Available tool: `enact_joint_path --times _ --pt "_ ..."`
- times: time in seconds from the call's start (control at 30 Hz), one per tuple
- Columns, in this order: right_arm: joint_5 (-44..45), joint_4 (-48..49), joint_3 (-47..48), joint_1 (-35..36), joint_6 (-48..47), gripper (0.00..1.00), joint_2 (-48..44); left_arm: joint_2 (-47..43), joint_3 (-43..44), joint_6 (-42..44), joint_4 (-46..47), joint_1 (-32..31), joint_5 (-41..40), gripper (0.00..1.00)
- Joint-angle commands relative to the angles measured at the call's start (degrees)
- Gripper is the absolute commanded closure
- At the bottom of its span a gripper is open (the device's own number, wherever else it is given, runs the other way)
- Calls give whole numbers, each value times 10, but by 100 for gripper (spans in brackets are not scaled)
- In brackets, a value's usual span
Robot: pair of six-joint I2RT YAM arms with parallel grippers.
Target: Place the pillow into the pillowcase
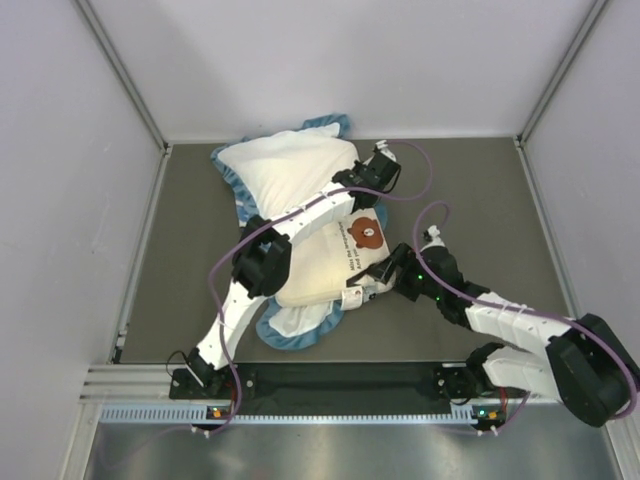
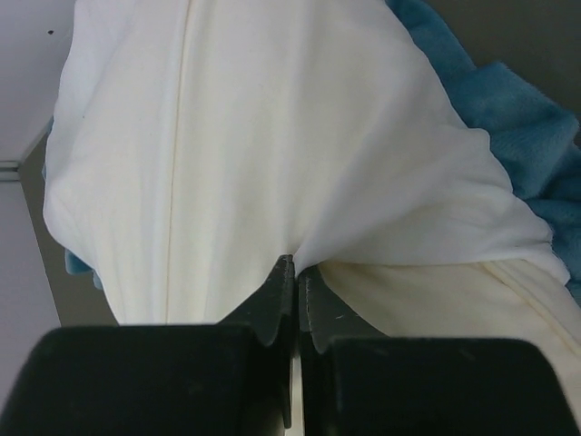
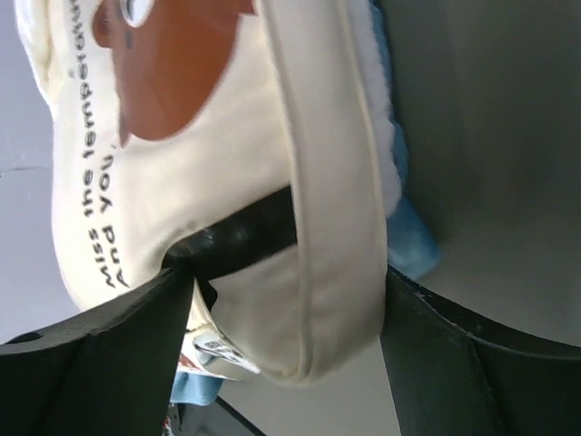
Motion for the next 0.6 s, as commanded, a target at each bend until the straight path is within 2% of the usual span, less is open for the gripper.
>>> enact_joint_path --times 0.0,0.03,0.1,0.13,0.23,0.27,0.37,0.47,0.57 --pt "-6 87 72 -7 -37 23 50 -75 11 -12 -12 10 18 100" --pt "-14 96 89 -7 -45 33 62 -85 10 -15 -15 9 37 100" --pt "-42 134 99 -7 -46 44 88 -115 3 -17 -29 -1 67 100" --pt "-51 150 105 -6 -41 55 93 -124 1 -14 -34 -7 68 100" --pt "-70 194 105 -6 -27 74 110 -155 -3 -18 -58 -25 60 100" --pt "-71 199 106 -7 -26 90 111 -163 -2 -28 -65 -27 66 100" --pt "-69 202 107 -6 -27 100 109 -199 -3 -46 -99 -30 109 100" --pt "-60 193 109 -6 -44 100 84 -239 -17 -69 -128 -41 158 100" --pt "-48 182 113 -4 -62 100 48 -279 -55 -62 -135 -82 176 100"
